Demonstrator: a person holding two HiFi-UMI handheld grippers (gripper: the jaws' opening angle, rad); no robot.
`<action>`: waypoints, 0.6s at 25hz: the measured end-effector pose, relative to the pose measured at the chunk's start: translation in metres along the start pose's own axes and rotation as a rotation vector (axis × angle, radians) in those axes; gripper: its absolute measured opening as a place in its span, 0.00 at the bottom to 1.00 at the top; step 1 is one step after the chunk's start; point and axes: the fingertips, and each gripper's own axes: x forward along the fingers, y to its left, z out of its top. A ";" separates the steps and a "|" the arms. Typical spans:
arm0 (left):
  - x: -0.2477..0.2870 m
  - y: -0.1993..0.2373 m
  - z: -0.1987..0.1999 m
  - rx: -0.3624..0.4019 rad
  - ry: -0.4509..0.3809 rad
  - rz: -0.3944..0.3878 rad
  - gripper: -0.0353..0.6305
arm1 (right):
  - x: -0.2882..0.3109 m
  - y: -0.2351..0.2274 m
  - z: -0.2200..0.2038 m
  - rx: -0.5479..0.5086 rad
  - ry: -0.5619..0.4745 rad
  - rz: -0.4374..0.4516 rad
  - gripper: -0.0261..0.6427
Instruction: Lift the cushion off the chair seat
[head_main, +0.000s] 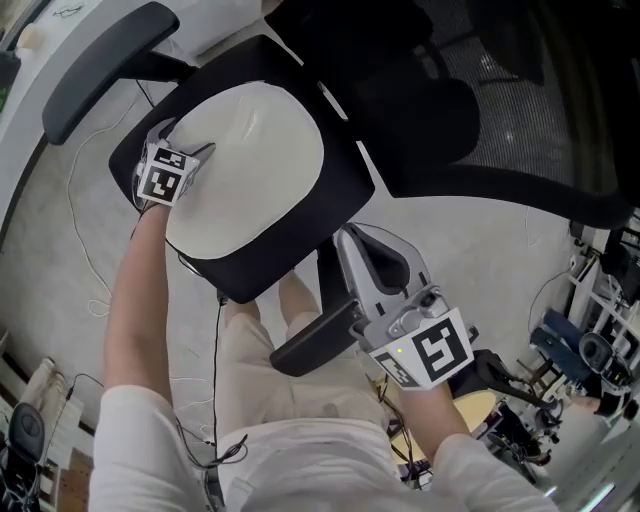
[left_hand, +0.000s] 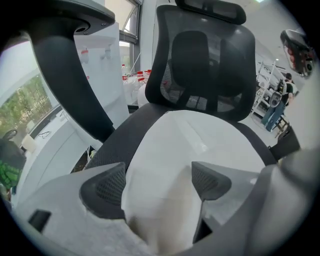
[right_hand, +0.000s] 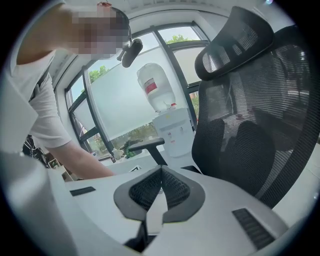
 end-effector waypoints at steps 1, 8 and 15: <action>0.000 0.001 -0.001 0.000 0.006 0.007 0.66 | -0.001 -0.001 0.001 0.000 -0.002 -0.002 0.04; -0.003 -0.004 -0.003 -0.009 0.027 0.028 0.53 | -0.011 -0.022 0.003 -0.004 -0.015 -0.047 0.04; -0.007 -0.020 -0.006 -0.058 0.034 -0.012 0.36 | -0.014 -0.014 -0.001 -0.003 -0.014 -0.050 0.04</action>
